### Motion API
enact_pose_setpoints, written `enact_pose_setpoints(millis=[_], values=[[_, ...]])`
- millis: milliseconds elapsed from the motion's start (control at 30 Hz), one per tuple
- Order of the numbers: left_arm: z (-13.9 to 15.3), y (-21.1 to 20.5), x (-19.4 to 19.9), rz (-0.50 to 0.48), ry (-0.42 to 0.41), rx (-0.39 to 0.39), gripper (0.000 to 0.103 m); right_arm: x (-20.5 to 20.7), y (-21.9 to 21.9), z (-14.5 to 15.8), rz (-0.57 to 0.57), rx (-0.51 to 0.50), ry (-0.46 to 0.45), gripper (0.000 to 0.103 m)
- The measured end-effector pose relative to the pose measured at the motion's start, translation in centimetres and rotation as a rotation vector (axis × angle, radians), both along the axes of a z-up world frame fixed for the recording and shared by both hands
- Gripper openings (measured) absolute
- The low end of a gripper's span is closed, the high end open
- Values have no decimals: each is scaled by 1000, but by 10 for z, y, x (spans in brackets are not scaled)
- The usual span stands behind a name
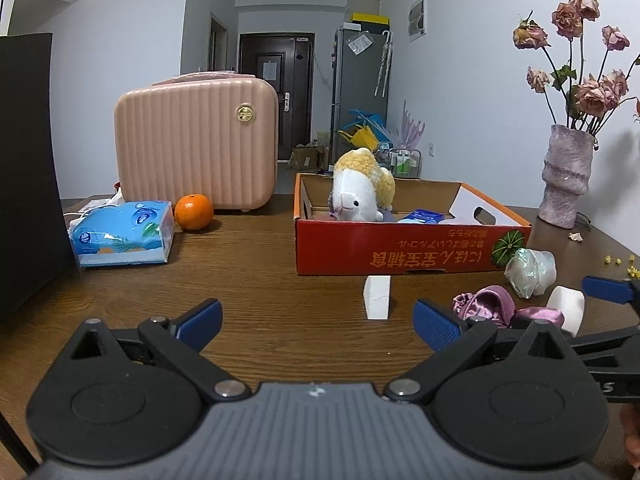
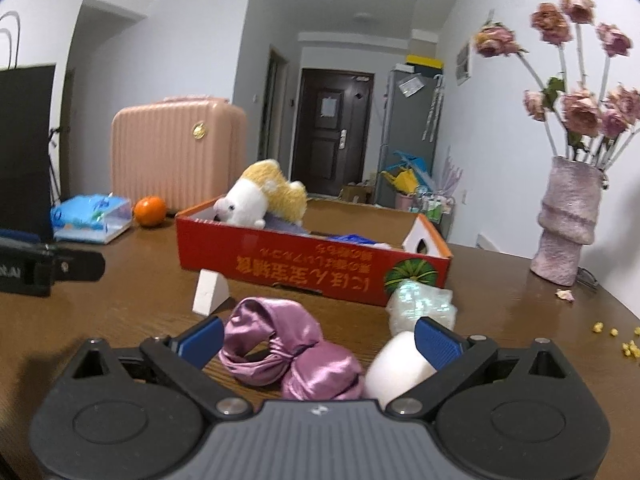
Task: Organize soft objects
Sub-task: 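Lower the right tool onto the purple satin scrunchie and close it, then grasp the white round foam sponge with the left tool while the right tool holds the scrunchie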
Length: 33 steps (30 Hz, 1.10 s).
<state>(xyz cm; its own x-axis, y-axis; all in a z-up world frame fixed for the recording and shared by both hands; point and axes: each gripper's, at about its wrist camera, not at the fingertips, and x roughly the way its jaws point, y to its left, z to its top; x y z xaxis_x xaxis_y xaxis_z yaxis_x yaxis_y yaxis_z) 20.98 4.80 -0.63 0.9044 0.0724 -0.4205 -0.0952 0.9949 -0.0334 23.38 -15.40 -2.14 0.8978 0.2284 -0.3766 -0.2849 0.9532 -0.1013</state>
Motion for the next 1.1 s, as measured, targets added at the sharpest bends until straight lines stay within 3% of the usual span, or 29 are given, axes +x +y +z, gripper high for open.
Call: enact_pose_setpoints(millis=[167,633,767,833,900,1100], values=[[-1,8,1,9,7,-6,103,16,18,-6,30,-36,37,88],[-4,16,6,9,36,-8,103,64,37,-26,7,-76,201,79],[-5,16,6,9,37,-10,103,68,43,-27,18,-93,207,69],[-4,16,6,9,38,-10,103,68,46,-29,25,-110,208,59],[-4,16,6,9,38,-11,103,68,49,-30,33,-127,211,39],[-4,16,6,9,38,-10,103,66,51,-31,56,-140,202,31]])
